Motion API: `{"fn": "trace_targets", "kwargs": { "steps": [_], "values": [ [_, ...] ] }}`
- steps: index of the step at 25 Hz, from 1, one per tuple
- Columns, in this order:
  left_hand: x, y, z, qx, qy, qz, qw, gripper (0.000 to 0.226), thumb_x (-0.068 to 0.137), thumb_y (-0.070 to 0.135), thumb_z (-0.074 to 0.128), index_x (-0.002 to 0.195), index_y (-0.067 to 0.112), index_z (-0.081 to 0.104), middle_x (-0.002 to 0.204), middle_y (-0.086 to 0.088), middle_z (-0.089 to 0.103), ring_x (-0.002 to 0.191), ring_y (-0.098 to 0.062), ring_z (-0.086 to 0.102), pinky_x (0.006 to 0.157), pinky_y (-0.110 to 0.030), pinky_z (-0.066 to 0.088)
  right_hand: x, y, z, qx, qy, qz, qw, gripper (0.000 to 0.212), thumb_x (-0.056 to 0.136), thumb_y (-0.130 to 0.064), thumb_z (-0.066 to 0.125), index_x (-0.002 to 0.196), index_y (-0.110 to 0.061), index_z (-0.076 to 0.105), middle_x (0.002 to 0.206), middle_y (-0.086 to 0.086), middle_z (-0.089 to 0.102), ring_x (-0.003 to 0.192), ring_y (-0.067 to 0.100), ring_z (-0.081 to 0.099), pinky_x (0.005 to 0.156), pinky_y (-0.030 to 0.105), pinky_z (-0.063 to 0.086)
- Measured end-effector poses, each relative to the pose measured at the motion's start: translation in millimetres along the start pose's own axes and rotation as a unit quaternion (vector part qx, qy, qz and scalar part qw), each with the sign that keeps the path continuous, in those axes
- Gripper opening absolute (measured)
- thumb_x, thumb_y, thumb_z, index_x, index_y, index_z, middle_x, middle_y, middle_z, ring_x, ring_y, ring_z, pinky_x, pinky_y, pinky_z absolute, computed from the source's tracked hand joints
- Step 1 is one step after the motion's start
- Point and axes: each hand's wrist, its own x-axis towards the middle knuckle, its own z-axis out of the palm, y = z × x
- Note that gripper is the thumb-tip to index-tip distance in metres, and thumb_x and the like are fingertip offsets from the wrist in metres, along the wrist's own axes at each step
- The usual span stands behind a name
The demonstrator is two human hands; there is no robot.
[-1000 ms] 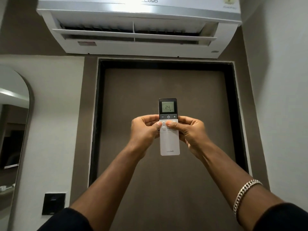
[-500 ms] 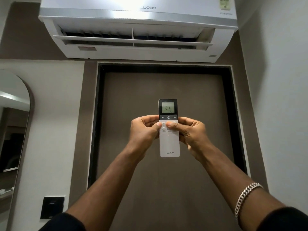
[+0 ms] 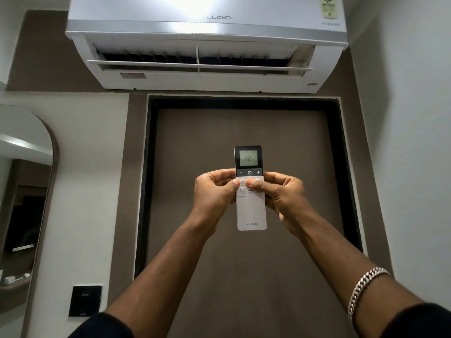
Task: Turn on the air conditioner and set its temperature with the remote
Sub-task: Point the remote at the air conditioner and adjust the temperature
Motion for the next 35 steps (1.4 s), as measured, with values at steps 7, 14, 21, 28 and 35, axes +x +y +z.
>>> {"fn": "trace_targets", "kwargs": {
  "steps": [7, 14, 21, 28, 35],
  "values": [
    [-6.9, 10.4, -0.8, 0.002, 0.003, 0.005, 1.0, 0.015, 0.082, 0.01, 0.068, 0.092, 0.02, 0.064, 0.096, -0.008, 0.073, 0.086, -0.022, 0.074, 0.072, -0.035, 0.062, -9.4, -9.9, 3.7, 0.006, -0.007, -0.001, 1.0, 0.048, 0.05, -0.024, 0.082, 0.095, -0.01, 0.072, 0.094, 0.011, 0.078, 0.082, 0.026, 0.075, 0.076, 0.039, 0.061],
    [-11.6, 20.2, -1.6, 0.002, 0.023, -0.007, 1.0, 0.022, 0.083, 0.01, 0.068, 0.105, 0.009, 0.064, 0.103, -0.013, 0.072, 0.091, -0.024, 0.072, 0.077, -0.041, 0.061, -17.0, -19.2, 7.0, 0.015, -0.009, 0.006, 1.0, 0.014, 0.078, -0.015, 0.073, 0.091, -0.011, 0.072, 0.091, 0.011, 0.077, 0.079, 0.022, 0.074, 0.072, 0.034, 0.062],
    [-17.0, 28.8, -1.7, 0.0, 0.023, 0.007, 1.0, 0.014, 0.083, 0.011, 0.068, 0.088, 0.024, 0.064, 0.091, -0.002, 0.073, 0.083, -0.014, 0.073, 0.066, -0.028, 0.061, -19.7, -27.7, 12.2, 0.024, 0.033, 0.017, 0.999, 0.013, 0.081, -0.02, 0.071, 0.084, -0.008, 0.074, 0.086, 0.016, 0.077, 0.075, 0.026, 0.073, 0.07, 0.039, 0.061],
    [-22.4, 33.9, -3.5, 0.008, 0.013, 0.013, 1.0, 0.013, 0.084, 0.008, 0.066, 0.089, 0.021, 0.065, 0.093, -0.005, 0.074, 0.084, -0.014, 0.073, 0.068, -0.03, 0.062, -22.8, -30.4, 19.3, 0.036, 0.059, 0.028, 0.997, 0.016, 0.081, -0.015, 0.069, 0.087, 0.0, 0.071, 0.092, 0.027, 0.072, 0.076, 0.032, 0.069, 0.079, 0.048, 0.057],
    [-21.6, 36.0, -7.3, -0.003, 0.014, 0.013, 1.0, 0.012, 0.084, 0.01, 0.066, 0.092, 0.02, 0.065, 0.095, -0.006, 0.074, 0.087, -0.017, 0.073, 0.067, -0.029, 0.061, -25.1, -34.7, 20.6, 0.022, 0.046, 0.019, 0.999, 0.013, 0.082, -0.017, 0.07, 0.086, -0.005, 0.072, 0.088, 0.02, 0.075, 0.075, 0.029, 0.072, 0.074, 0.043, 0.059]
  ]
}}
